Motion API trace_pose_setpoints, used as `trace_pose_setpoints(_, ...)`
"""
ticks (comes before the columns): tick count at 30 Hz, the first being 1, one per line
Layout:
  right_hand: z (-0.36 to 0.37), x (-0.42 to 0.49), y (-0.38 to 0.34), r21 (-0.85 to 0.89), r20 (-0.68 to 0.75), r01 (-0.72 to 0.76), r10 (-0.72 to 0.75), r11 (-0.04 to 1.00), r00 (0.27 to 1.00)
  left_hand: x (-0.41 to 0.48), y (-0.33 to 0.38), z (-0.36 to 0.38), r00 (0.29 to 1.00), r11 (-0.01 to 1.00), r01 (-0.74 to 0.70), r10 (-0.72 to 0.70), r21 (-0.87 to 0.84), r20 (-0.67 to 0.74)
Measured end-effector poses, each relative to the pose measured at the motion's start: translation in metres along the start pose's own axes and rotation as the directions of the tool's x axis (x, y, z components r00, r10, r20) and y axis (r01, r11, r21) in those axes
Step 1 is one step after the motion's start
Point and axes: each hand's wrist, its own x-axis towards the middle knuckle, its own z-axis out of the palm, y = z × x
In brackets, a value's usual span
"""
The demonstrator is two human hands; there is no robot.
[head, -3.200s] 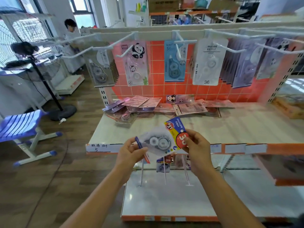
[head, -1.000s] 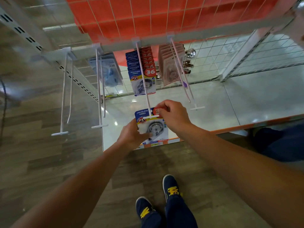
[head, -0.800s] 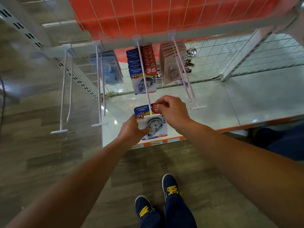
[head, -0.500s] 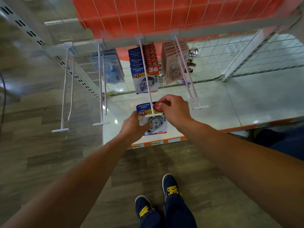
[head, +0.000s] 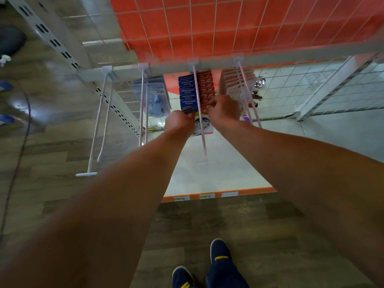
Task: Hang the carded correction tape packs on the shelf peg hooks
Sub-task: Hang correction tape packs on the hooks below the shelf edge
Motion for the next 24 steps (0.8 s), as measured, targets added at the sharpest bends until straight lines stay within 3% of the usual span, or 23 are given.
trace_pose_setpoints(11, -0.021, -0.023, 0.009, -0.003, -0.005, -0.017, 0.017, 1.0, 1.0, -0.018, 0.012, -0.022, 1.0, 0.989, -0.003, 0.003, 0.145, 0.001)
trace_pose_setpoints(21, -0.094, -0.111, -0.025, -0.266, 0.293, 0.205, -0.124, 0.942, 0.948, -0.113, 0.036, -0.076, 0.985, 0.882, -0.171, 0.152, 0.44, 0.078)
trace_pose_setpoints(24, -0.123, -0.142, -0.056, -0.256, 0.328, 0.277, -0.186, 0.926, 0.926, -0.153, 0.053, -0.098, 0.97, 0.831, -0.244, 0.197, 0.499, 0.146)
